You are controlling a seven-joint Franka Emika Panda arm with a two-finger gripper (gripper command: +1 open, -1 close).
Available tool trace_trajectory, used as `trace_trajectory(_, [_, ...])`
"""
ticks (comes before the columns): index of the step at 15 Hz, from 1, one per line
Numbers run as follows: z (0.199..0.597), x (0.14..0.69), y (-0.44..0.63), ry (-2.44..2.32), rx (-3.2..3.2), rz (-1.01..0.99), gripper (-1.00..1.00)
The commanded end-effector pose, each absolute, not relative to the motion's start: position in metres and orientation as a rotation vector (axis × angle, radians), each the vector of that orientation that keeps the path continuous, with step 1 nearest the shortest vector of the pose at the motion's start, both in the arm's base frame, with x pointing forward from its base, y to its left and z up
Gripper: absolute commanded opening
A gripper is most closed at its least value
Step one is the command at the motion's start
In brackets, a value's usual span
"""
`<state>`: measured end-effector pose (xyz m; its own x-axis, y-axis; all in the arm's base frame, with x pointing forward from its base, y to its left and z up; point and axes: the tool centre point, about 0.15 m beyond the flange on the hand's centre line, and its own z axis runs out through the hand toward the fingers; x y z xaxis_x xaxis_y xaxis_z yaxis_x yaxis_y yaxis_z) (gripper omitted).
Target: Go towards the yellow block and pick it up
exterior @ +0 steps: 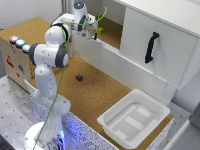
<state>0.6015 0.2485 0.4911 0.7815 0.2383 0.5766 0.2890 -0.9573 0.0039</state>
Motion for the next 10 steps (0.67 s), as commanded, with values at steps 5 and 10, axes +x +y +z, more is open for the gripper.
trace_trajectory(5, [0.491,0.67,0.28,-0.107,-3.069,-1.156,1.0])
trace_trajectory(10, [0.484,0.698,0.281,0.101,-3.109,-1.162,1.0])
